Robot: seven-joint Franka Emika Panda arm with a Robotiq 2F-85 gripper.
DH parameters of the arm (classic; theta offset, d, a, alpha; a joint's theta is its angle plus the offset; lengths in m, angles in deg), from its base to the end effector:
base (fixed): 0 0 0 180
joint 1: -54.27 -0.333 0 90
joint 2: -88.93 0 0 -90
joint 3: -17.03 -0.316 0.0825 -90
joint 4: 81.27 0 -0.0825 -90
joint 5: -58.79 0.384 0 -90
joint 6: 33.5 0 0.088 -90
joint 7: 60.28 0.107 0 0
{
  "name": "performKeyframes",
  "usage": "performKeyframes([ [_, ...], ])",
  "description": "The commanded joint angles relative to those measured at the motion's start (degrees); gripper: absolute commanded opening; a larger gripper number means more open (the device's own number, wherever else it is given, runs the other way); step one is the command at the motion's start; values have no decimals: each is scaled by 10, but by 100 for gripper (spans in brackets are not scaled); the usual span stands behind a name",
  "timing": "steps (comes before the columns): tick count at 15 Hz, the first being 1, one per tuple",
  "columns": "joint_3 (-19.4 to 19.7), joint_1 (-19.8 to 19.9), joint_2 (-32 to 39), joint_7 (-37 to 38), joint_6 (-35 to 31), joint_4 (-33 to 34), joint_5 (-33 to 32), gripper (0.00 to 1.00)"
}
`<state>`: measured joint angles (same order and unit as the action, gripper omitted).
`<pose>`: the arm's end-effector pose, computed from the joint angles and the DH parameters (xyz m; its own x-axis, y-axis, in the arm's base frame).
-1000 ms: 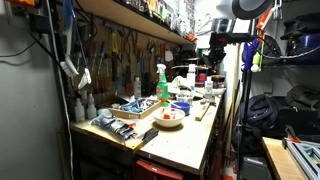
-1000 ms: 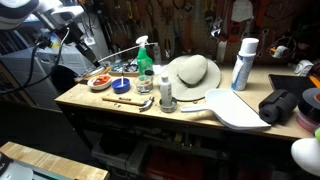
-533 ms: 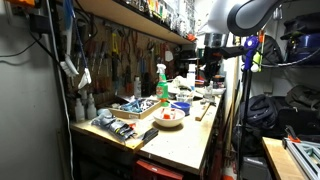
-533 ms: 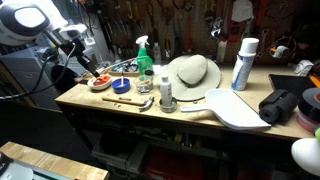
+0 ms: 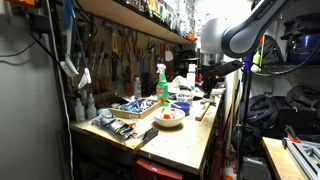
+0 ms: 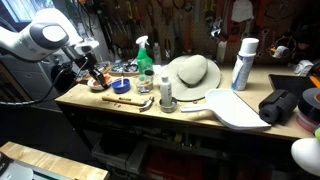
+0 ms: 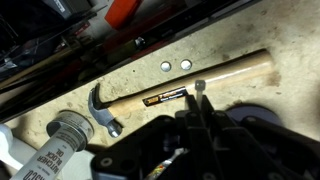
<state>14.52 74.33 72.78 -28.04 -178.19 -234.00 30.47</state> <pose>0.3984 -0.1217 0.3428 0.8738 -0.4242 0.2380 -0.4769 -0.8433 0.2480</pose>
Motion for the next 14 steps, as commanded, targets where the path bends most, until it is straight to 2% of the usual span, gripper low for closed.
performKeyframes([
  [1, 13, 1, 36, 25, -5, 21, -21, 3],
  [4, 22, -4, 56, 32, -8, 38, -23, 4],
  [8, 29, -7, 92, 70, -6, 73, -57, 4],
  [12, 39, -31, 137, 89, 3, 107, -83, 4],
  [13, 46, -37, 145, 93, 3, 110, -86, 28],
  [14, 51, -44, 153, 98, 4, 115, -89, 32],
])
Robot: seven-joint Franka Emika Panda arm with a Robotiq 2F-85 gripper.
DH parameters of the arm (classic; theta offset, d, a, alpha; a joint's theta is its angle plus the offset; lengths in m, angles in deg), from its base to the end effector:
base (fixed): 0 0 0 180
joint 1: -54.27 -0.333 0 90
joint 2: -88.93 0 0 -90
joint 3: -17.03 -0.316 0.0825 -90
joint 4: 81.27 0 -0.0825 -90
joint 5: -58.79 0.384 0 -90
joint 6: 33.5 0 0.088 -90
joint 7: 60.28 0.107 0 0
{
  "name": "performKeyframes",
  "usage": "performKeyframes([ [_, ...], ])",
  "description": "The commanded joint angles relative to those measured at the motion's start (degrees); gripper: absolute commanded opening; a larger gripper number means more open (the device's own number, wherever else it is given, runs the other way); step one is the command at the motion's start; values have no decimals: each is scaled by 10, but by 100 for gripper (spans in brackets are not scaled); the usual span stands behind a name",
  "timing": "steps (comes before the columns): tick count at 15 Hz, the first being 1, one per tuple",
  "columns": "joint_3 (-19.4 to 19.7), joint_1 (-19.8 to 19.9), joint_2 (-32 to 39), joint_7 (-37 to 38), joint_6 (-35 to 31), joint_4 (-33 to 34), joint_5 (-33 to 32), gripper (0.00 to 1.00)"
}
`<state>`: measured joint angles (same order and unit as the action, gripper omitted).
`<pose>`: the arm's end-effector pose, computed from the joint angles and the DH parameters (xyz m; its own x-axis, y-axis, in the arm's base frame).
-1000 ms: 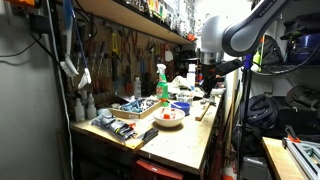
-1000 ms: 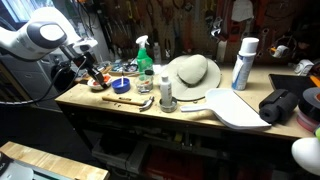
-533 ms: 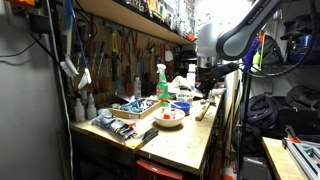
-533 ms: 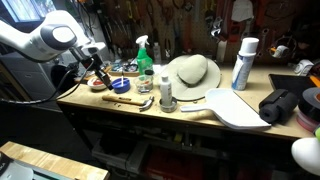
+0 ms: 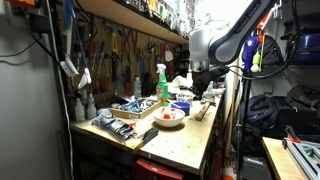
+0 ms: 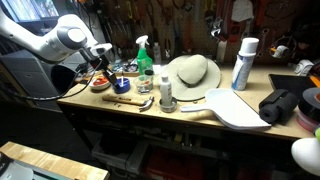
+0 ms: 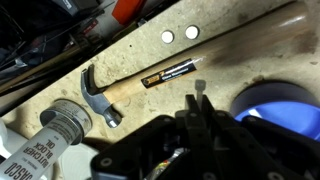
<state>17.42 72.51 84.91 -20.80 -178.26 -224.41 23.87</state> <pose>0.4478 -0.1448 0.3186 0.8560 -0.4580 0.2397 -0.5132 -0.8087 0.2874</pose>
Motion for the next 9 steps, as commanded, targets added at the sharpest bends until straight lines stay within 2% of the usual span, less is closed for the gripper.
performKeyframes([
  [1, 29, -30, 36, 35, 4, 22, -30, 37],
  [4, 48, -44, 37, 67, 7, 24, -43, 61],
  [6, 55, -52, 11, 78, 5, 6, -42, 75],
  [9, 51, -68, -63, 31, -25, -41, -8, 99],
])
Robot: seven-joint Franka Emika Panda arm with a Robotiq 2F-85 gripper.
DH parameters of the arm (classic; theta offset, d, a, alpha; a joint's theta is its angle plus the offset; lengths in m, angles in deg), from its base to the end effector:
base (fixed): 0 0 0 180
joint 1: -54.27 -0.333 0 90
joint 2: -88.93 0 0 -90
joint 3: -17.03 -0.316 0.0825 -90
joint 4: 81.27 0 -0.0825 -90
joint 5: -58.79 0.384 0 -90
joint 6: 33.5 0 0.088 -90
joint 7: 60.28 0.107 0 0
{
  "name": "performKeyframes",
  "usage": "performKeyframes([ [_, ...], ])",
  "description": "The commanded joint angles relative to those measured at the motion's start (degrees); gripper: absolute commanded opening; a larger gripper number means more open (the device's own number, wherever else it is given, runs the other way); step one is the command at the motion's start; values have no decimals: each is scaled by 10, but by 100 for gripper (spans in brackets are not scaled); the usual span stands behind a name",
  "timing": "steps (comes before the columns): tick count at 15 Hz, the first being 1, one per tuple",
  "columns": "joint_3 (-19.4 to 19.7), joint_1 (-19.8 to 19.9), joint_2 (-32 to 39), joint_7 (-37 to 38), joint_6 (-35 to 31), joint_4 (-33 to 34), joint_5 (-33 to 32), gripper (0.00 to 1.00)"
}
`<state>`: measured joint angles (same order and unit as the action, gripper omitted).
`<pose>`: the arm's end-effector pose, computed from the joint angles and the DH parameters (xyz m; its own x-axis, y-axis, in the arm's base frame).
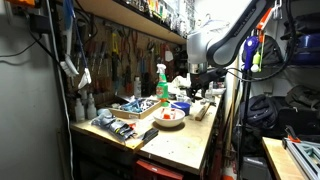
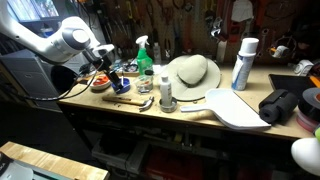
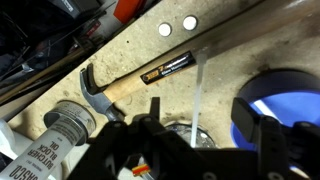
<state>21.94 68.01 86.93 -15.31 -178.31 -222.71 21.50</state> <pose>0.4566 -0.1475 0.3139 0.8225 -0.5021 0.2670 -0.5653 -0.7735 0.2867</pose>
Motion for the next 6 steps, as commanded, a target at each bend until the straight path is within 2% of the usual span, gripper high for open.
performKeyframes([
  [1, 1, -28, -116, -30, -33, -74, 15, 100],
  [4, -9, -39, -204, -60, -88, -121, 46, 100],
  [6, -19, -57, -269, -101, -116, -157, 106, 100],
])
